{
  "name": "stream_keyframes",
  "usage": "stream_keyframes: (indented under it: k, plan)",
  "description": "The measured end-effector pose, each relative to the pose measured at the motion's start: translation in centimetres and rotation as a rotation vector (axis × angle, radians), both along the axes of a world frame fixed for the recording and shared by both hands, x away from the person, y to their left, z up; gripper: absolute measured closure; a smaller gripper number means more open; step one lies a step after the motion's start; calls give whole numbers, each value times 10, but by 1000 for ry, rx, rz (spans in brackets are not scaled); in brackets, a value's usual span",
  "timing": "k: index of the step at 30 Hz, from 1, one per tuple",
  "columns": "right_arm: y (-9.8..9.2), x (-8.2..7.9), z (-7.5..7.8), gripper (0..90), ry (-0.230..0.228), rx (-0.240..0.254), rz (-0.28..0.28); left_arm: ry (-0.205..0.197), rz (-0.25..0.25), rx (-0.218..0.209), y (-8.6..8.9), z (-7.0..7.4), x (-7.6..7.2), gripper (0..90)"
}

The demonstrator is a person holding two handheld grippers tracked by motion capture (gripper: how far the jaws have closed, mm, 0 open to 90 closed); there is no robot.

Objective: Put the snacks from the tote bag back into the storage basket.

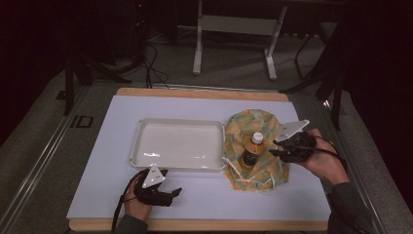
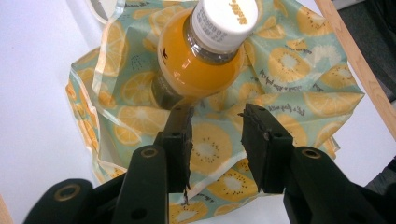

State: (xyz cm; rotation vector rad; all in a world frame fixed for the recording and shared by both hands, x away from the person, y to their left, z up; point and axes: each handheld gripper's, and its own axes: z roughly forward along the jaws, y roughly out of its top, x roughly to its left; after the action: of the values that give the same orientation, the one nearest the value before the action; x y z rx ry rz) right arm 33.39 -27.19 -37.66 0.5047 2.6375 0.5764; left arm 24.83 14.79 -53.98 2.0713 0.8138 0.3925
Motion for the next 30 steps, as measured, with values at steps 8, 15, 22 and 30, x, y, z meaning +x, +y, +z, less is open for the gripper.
stream_keyframes:
  k: [8, 15, 22, 30]
  plan:
    - [5, 4, 5, 628, 10, -17, 17, 1, -1, 0, 0, 0, 0, 182]
    - [10, 8, 9, 630, 25, -23, 24, 1, -1, 0, 0, 0, 0, 181]
    - [13, 11, 12, 629, 34, -39, 31, 2, -1, -1, 0, 0, 0, 182]
    - [19, 15, 12, 628, 51, -57, 39, 2, -2, -1, 0, 0, 0, 182]
